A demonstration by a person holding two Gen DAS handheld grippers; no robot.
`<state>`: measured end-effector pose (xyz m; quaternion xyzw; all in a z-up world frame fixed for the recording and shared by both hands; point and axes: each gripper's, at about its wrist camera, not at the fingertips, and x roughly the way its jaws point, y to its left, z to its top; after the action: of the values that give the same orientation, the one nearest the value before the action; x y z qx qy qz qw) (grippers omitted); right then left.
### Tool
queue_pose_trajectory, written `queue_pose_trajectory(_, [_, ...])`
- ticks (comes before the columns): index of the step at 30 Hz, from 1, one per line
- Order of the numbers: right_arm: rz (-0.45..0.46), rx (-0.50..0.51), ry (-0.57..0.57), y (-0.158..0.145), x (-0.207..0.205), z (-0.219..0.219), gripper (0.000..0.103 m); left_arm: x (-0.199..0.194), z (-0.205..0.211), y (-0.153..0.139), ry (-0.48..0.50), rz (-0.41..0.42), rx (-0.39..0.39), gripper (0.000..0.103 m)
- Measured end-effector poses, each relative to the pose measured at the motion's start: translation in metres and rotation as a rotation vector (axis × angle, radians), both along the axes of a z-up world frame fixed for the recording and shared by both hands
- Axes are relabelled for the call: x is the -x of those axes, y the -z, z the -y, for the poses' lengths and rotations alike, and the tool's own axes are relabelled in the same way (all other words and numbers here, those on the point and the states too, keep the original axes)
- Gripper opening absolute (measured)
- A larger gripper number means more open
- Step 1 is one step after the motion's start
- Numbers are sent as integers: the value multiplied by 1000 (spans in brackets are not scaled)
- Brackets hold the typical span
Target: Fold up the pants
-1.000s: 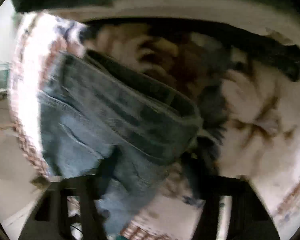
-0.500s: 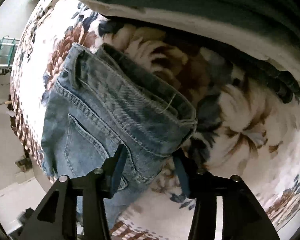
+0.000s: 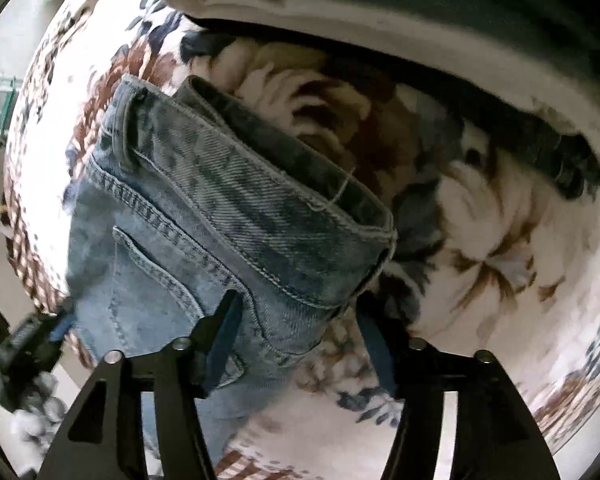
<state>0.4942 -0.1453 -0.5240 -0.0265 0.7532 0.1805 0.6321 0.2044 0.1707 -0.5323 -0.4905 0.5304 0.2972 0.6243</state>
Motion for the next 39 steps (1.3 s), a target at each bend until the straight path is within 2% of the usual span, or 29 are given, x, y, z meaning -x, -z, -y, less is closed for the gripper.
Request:
queue_pose_trajectory(2, [-7, -3, -11, 4, 0, -8, 69, 16, 8, -8, 0, 13, 19, 29])
queue_pose_trajectory(3, [-19, -11, -9, 7, 0, -11, 70, 27, 16, -13, -3, 32, 37, 35])
queue_pose_trajectory(5, [-48, -52, 1, 13, -1, -14, 74, 52, 42, -16, -30, 94, 125, 43])
queue_pose_trajectory(6, [-65, -75, 2, 17, -3, -15, 80, 58, 53, -15, -45, 118, 173, 48])
queue_pose_trajectory(7, [-80, -84, 1, 22, -4, -16, 80, 69, 73, -9, -72, 137, 252, 51])
queue_pose_trajectory(10, [-105, -104, 11, 30, -4, -16, 80, 80, 118, 14, -137, 162, 426, 55])
queue_pose_trajectory(12, [-111, -120, 10, 31, -4, -16, 80, 78, 138, 29, -158, 170, 491, 55])
queue_pose_trajectory(14, [-119, -136, 8, 34, -6, -19, 80, 76, 150, 42, -192, 184, 512, 56])
queue_pose_trajectory(16, [-130, -159, 5, 37, -9, -17, 80, 69, 153, 48, -189, 183, 463, 59])
queue_pose_trajectory(20, [-130, -216, 7, 43, -12, -7, 80, 44, 162, 40, -105, 105, 322, 59])
queue_pose_trajectory(21, [-121, -238, 24, 43, -13, -3, 78, 42, 165, 34, -77, 87, 286, 49])
queue_pose_trajectory(22, [-105, -259, 43, 42, -13, 0, 68, 38, 167, 27, -48, 73, 239, 30])
queue_pose_trajectory(23, [-88, -276, 56, 41, -14, 5, 66, 35, 168, 24, -25, 64, 209, 25])
queue_pose_trajectory(24, [-70, -292, 71, 40, -12, 9, 57, 33, 168, 20, -13, 75, 183, 18])
queue_pose_trajectory(25, [-52, -299, 82, 38, -8, 11, 50, 33, 166, 16, -1, 91, 168, 15])
queue_pose_trajectory(29, [-2, -308, 142, 20, 9, 18, 33, 26, 158, -7, 173, 124, 58, 12])
queue_pose_trajectory(30, [-4, -314, 180, 14, 14, 20, 30, 23, 153, -12, 209, 132, 41, 7])
queue_pose_trajectory(33, [12, -333, 250, -13, 26, 32, 27, 13, 124, -32, 275, 170, 28, 7])
queue_pose_trajectory(36, [-11, -355, 337, -34, 49, 53, 27, 13, 99, -59, 322, 193, -20, 7])
queue_pose_trajectory(37, [-25, -360, 363, -37, 61, 57, 27, 14, 89, -68, 342, 189, -52, 7])
queue_pose_trajectory(39, [-72, -371, 418, -33, 90, 69, 27, 20, 87, -65, 358, 176, -57, 7])
